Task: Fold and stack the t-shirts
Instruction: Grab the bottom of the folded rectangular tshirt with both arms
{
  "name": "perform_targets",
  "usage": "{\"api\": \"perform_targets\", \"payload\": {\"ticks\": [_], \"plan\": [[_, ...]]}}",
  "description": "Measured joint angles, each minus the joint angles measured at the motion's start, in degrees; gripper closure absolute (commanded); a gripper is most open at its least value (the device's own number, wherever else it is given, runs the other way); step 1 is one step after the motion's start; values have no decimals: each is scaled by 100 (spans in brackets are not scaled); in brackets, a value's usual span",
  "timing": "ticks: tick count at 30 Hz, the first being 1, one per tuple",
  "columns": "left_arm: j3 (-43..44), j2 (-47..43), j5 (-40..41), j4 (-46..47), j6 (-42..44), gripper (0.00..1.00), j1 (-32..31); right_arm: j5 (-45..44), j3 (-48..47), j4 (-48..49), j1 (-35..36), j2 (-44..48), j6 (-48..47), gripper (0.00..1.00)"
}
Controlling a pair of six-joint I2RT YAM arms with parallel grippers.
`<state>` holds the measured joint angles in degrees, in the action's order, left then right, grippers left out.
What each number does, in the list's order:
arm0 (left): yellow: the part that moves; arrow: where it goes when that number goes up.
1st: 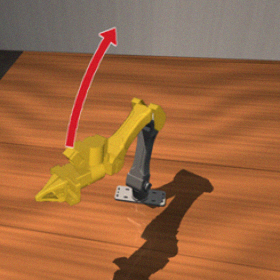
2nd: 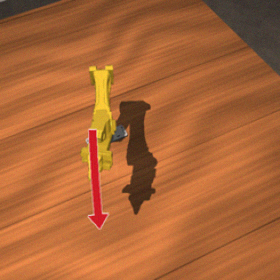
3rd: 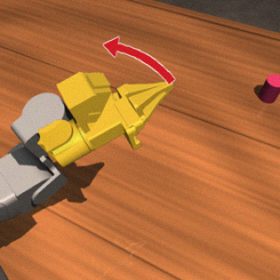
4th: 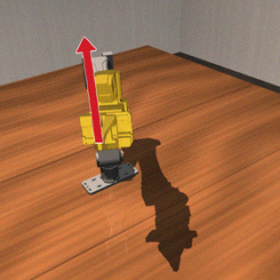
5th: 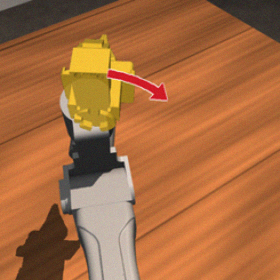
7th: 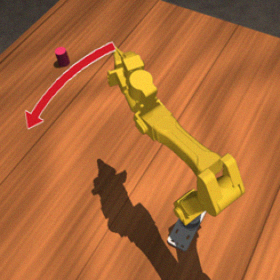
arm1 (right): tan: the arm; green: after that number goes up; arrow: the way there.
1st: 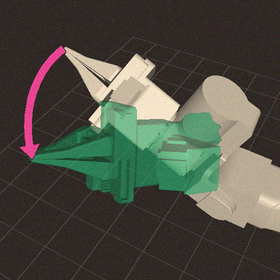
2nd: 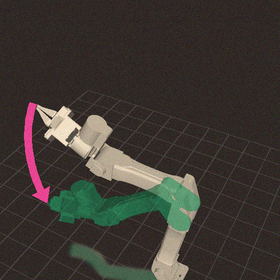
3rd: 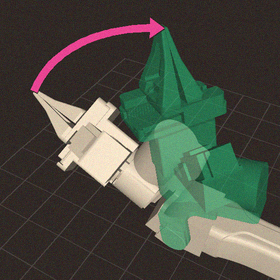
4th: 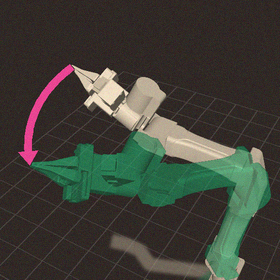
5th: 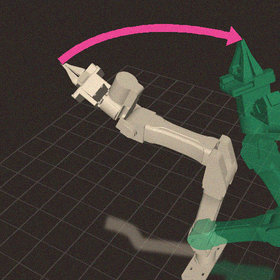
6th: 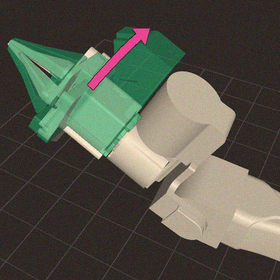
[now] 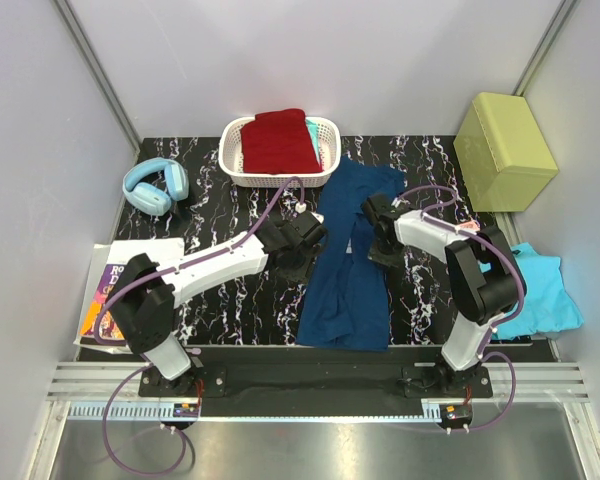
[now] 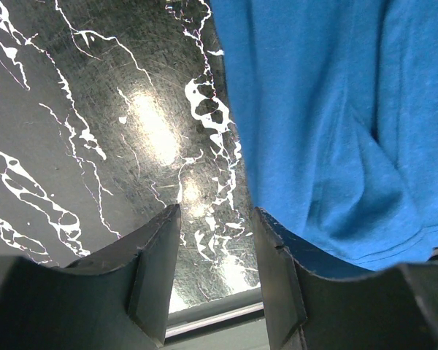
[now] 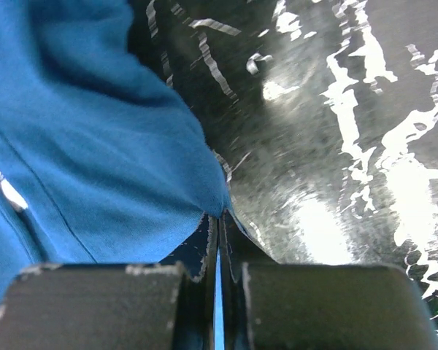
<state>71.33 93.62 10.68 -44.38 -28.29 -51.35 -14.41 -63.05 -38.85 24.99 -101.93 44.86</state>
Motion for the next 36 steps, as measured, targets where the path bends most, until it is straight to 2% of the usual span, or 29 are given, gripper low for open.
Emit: {"api": "perform_targets", "payload": {"ticks": [14, 22, 23, 24, 26, 27, 28, 31, 36], "plan": [[20, 262, -109, -9, 0, 52, 9, -323, -2, -155, -1161, 0, -31, 100], [367, 581, -127, -4, 0, 53, 9, -463, -321, -433, -1287, -267, -337, 100], [396, 603, -129, 2, -2, 53, 9, -461, -330, -437, -1287, -273, -376, 97], [420, 627, -131, 2, -4, 53, 9, -450, -328, -431, -1287, -273, -411, 80], [435, 651, -140, 2, -7, 52, 9, -420, -284, -367, -1287, -229, -481, 60], [442, 660, -140, -2, -9, 52, 9, -424, -210, -293, -1287, -153, -549, 42], [444, 664, -138, 9, -11, 52, 9, -417, -118, -229, -1283, -50, -592, 34], [538, 726, -111, 2, -11, 51, 22, -420, 79, -149, -1272, 297, -713, 25], [1534, 1335, -107, -28, -4, 52, 131, -393, -2, -94, -1255, 1036, -761, 25]]}}
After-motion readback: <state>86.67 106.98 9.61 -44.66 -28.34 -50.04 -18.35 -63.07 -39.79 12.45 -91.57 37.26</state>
